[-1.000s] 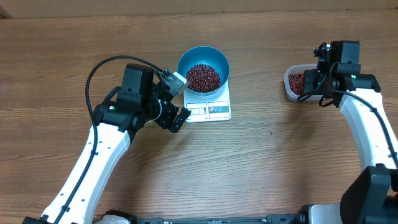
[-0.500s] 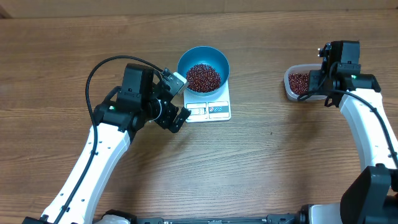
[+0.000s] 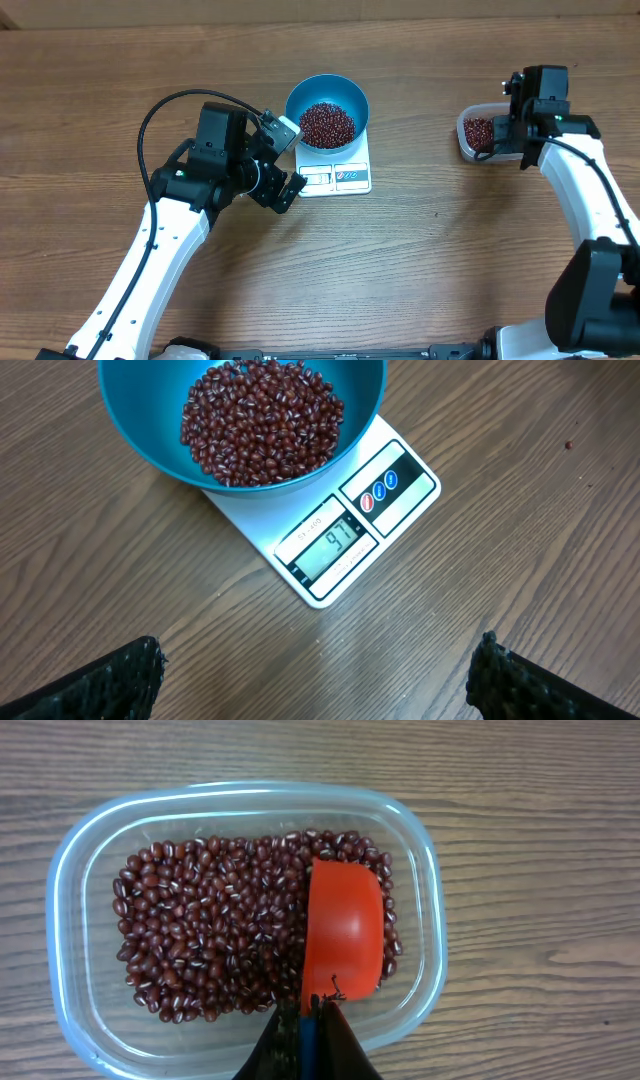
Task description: Scoop item into bowl and weigh 150g on scale
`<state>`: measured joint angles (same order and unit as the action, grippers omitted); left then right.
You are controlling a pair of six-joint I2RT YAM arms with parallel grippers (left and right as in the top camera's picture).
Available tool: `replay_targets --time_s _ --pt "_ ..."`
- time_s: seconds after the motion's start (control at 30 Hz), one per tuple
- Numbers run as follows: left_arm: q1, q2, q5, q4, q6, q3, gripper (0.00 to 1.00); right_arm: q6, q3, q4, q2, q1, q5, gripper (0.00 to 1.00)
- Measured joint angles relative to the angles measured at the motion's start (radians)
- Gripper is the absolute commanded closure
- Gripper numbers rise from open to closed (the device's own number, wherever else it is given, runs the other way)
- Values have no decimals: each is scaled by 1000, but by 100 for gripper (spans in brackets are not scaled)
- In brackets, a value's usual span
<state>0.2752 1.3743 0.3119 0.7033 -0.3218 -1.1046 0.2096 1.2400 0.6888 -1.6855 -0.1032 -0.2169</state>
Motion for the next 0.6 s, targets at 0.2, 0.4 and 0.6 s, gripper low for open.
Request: replay_targets --time_s 0.2,0.4,0.6 --pt "0 0 0 0 0 0 0 2 0 2 -5 0 7 97" --pt "0 0 0 0 0 0 0 1 0 4 -12 0 74 97" --pt "0 0 0 0 0 0 0 0 0 6 -14 0 124 97"
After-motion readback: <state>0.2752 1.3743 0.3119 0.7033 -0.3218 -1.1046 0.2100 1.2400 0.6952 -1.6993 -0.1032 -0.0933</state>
